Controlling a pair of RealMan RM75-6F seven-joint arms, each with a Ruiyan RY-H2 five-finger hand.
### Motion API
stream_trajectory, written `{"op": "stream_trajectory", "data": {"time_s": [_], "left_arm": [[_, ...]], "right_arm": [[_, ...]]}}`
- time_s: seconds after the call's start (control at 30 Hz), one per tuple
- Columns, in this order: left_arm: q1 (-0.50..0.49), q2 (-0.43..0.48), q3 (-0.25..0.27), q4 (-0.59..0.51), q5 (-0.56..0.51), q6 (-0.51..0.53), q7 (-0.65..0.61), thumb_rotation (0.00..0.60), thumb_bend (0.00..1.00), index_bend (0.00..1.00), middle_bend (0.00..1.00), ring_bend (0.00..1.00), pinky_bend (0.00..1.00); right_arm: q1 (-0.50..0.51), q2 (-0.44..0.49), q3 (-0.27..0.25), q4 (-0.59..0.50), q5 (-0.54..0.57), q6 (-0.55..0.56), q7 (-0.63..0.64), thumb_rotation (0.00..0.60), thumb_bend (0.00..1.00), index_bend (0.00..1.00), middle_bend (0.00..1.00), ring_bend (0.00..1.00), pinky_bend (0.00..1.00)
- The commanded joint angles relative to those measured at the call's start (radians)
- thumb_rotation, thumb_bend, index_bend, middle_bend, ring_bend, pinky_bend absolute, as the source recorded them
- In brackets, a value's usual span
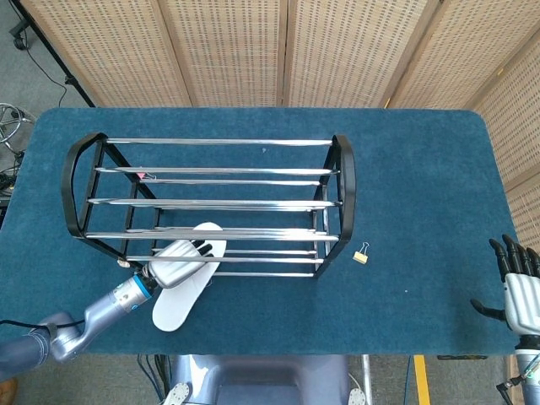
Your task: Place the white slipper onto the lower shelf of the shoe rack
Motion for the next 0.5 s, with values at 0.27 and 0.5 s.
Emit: {"op": "stream_trajectory", "data": {"time_s": [0.27, 0.5], "left_arm": [[-0.014, -0.011, -0.037, 0.008, -0.073, -0.033, -0.002, 0.6, 0.47, 0.67, 0.51, 0.46, 0.53], [-0.032, -0.031, -0.061, 0.02, -0.121, -0.069, 0.014, 0.6, 0.47, 0.67, 0.51, 0.46, 0.53]], "right_arm": [[0.0, 0.002, 0.0, 0.0, 0.002, -0.003, 0.006, 0.6, 0.0, 0.0, 0.0, 0.0, 0.0], [0.001, 0.002, 0.0, 0.001, 0.004, -0.007, 0.007, 0.6, 0.0, 0.0, 0.0, 0.0, 0.0]]}}
